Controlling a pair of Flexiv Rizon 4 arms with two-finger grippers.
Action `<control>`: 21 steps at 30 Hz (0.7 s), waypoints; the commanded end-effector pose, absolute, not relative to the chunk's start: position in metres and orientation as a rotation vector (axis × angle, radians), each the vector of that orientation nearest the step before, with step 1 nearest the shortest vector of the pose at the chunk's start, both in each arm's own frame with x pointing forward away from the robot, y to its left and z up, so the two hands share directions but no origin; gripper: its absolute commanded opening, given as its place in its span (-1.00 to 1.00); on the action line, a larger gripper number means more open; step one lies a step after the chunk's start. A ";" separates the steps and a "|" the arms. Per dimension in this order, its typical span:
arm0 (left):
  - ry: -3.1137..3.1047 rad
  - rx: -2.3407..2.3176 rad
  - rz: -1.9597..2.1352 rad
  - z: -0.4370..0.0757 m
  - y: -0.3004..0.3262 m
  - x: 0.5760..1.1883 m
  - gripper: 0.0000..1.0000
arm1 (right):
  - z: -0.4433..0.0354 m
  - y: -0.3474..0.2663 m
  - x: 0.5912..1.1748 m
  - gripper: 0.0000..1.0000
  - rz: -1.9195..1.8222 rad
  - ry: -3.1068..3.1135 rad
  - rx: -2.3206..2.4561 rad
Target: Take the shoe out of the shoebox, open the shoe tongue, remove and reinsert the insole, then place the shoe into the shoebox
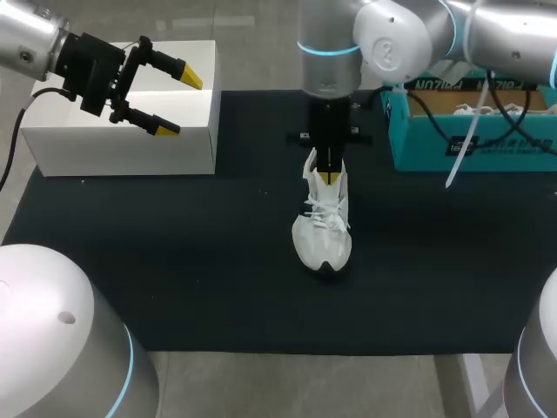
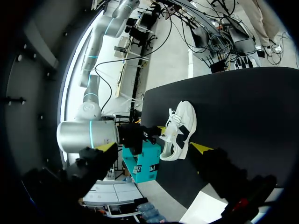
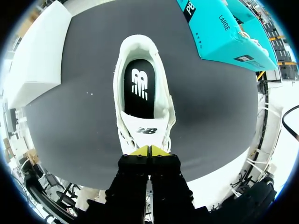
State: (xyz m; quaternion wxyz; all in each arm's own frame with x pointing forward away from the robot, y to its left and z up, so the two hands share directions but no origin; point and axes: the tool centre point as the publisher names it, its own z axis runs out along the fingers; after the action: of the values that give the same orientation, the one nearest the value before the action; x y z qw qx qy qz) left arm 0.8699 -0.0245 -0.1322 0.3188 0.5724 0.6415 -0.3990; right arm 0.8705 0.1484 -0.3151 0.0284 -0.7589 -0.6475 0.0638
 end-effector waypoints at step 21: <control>1.688 1.509 -1.049 -0.132 -0.024 0.871 1.00 | -0.329 0.148 0.880 -1.00 0.162 -2.013 -2.327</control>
State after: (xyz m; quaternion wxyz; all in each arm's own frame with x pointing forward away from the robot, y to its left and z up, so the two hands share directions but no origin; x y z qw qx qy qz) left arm 0.8699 -0.0246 -0.1322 0.3188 0.5724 0.6415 -0.3990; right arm 0.8850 0.1479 -0.3400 0.0377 -0.7543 -0.6532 0.0544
